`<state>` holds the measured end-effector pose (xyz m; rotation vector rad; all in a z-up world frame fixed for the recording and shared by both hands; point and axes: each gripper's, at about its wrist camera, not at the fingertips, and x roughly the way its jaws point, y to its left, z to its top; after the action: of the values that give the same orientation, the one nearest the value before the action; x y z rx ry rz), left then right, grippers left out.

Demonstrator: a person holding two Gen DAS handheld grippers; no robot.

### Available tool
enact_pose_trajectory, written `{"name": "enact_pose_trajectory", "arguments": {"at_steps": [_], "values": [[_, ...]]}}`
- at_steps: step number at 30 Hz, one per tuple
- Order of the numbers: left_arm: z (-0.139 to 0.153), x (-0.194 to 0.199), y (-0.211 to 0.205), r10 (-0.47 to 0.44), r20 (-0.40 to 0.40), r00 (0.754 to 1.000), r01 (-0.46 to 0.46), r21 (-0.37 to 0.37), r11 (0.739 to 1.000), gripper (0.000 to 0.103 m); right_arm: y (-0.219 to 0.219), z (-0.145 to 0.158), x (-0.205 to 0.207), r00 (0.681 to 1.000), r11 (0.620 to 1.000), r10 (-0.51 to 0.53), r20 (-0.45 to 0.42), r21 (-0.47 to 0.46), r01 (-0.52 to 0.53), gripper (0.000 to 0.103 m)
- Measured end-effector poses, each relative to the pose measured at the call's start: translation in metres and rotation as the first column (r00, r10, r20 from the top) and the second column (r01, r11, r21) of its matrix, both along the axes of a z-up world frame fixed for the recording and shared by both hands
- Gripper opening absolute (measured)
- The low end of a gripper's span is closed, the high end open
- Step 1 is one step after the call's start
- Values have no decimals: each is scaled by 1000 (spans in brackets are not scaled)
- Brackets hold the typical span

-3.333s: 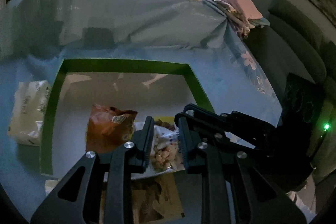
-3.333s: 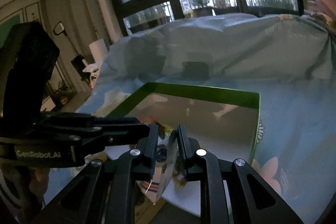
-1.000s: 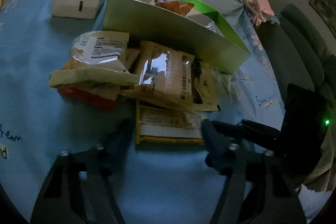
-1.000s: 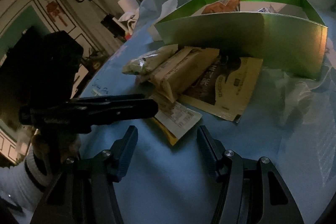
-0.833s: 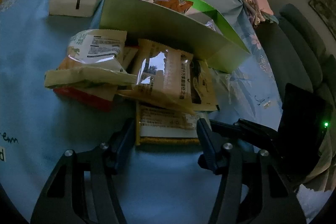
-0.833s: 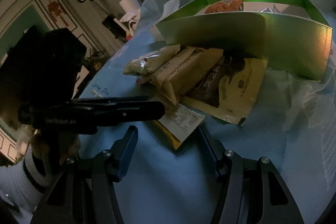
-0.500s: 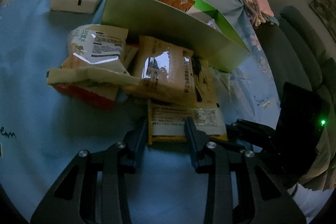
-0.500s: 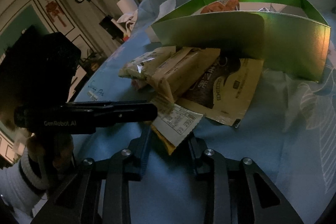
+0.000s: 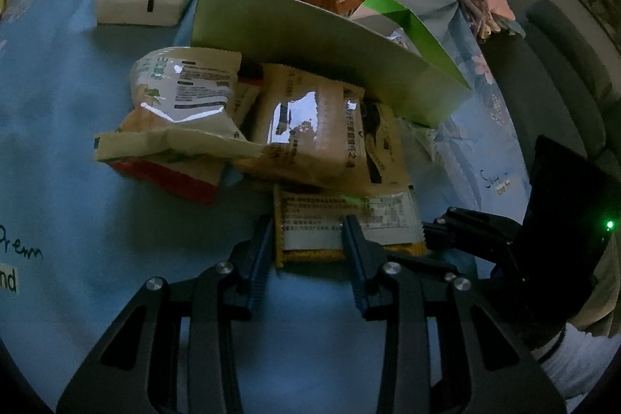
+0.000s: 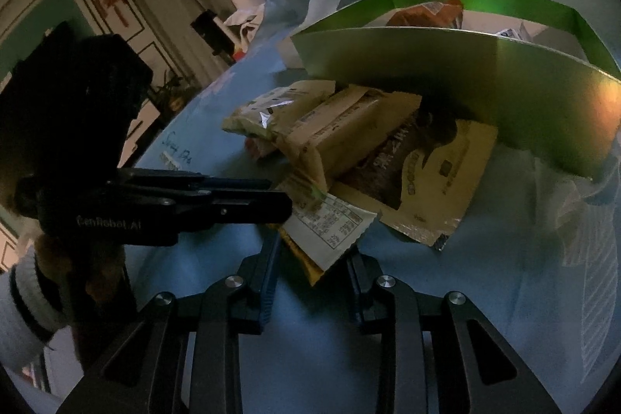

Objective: Organize snacks
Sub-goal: 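Close the left gripper on the cream rectangular bar packet, then lift the cream bar packet and carry it over the green box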

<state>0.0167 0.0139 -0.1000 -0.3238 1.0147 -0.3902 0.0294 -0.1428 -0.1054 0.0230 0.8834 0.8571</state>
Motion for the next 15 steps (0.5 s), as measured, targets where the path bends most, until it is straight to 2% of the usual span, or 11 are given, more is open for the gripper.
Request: {"name": "enact_pose_trajectory", "arguments": {"at_steps": [15], "values": [[7, -21, 0, 3, 52, 999, -3, 8, 1000, 36, 9, 12, -20, 997, 999, 41, 62, -17, -40, 31]]}}
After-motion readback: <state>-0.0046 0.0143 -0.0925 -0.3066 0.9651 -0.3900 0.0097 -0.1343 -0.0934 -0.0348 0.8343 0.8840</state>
